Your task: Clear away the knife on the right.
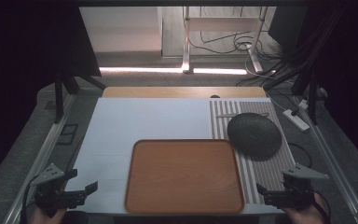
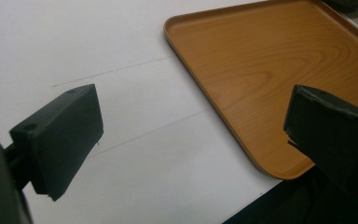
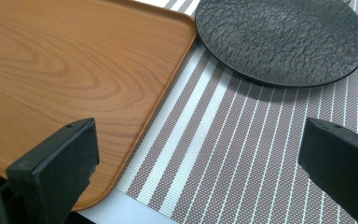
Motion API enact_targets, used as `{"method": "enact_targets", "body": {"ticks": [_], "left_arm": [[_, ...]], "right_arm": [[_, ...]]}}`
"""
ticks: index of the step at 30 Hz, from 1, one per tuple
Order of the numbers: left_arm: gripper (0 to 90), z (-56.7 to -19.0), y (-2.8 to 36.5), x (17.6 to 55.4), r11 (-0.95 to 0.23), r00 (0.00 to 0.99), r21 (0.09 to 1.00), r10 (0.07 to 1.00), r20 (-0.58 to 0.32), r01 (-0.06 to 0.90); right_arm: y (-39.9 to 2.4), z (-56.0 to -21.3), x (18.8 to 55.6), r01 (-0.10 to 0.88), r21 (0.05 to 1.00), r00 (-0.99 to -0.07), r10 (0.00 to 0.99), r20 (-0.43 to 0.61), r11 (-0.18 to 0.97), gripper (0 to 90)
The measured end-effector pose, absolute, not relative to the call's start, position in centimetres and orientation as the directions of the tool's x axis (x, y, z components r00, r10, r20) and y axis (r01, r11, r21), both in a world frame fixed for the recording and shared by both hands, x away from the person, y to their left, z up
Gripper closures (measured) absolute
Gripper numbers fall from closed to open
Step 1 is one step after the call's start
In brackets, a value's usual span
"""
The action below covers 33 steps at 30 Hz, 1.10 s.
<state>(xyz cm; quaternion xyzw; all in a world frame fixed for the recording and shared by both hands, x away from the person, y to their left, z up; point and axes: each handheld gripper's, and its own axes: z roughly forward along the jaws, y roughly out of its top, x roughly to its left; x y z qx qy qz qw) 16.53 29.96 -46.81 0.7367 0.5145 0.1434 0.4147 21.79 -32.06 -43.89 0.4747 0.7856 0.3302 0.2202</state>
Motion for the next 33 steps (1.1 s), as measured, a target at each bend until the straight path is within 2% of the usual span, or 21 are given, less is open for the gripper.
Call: {"method": "enact_targets", "body": {"ticks": [24, 33], "left_arm": [[4.5, -46.8, 29.9, 16.5, -0.131, 0.428, 0.756, 0.878, -0.212, 0.641], [4.5, -46.8, 29.9, 16.6, -0.128, 0.424, 0.754, 0.88, -0.214, 0.644]], "right_arm": [[-31.6, -44.0, 22.1, 0.618, 0.692, -0.481, 0.875, -0.042, 0.373, 0.0], [-30.9, -43.6, 23.0, 0.586, 0.711, -0.506, 0.861, -0.053, 0.389, 0.0]]}}
